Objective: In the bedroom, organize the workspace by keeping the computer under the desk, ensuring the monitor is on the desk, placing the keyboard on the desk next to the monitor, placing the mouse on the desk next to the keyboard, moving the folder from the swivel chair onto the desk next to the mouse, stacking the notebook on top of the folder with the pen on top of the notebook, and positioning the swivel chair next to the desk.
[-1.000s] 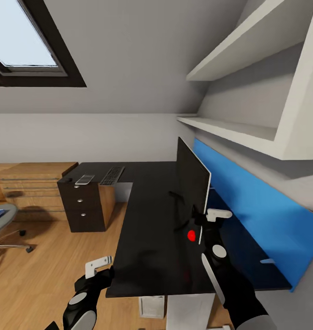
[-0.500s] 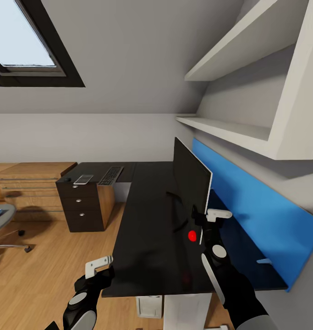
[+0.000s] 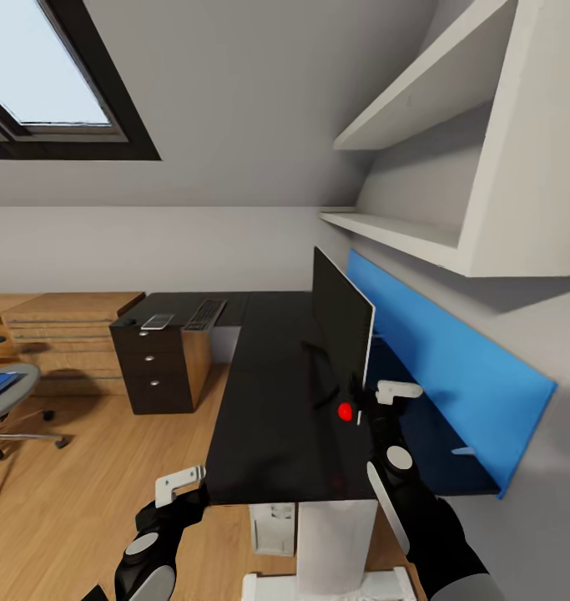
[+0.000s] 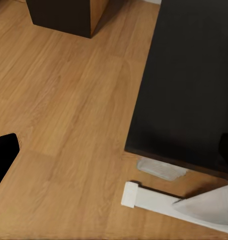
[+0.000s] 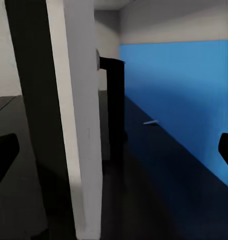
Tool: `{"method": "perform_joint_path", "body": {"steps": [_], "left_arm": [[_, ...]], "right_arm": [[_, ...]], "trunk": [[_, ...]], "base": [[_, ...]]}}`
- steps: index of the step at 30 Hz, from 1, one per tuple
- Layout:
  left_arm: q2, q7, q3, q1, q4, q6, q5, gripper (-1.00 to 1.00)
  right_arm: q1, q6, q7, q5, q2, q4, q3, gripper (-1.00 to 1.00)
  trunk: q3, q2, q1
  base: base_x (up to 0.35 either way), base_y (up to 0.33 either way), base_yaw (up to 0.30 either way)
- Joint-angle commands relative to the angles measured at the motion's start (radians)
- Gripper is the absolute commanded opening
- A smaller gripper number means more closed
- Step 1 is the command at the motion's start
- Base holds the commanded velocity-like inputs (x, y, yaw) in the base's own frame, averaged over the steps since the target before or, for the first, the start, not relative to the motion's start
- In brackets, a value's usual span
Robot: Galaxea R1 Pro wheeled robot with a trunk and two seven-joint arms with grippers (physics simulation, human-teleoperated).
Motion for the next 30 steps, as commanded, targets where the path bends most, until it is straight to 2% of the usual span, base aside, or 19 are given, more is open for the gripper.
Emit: {"method": "perform_joint_path", "body": {"steps": [1,8,16,30], "left_arm": [[0.001,0.007,-0.002,-0.001,-0.001,0.005,0.003,1.0],[0.001,0.007,-0.002,-0.001,-0.001,0.005,0.004,1.0],[0.001,0.005,-0.002,-0.001,-0.001,0.005,0.005,1.0],[0.001,0.005,-0.002,-0.001,0.024,0.004,0.004,1.0]], "right_arm": [[-0.001,-0.002,-0.006,-0.001,0.0,0.0,0.002,1.0],[-0.001,-0.002,-0.006,-0.001,0.0,0.0,0.002,1.0],[-0.001,-0.002,-0.005,-0.001,0.0,0.0,0.002,1.0],[-0.001,-0.002,-0.002,-0.001,0.0,0.007,0.002,1.0]], "trunk": [[-0.001,-0.001,-0.001],[-0.001,-0.001,-0.001],[-0.001,-0.001,-0.001],[-0.001,-0.001,-0.001]], "base": [[-0.299,0.0,0.0],[-0.286,0.0,0.0],[-0.088,0.0,0.0],[-0.316,0.0,0.0]]}}
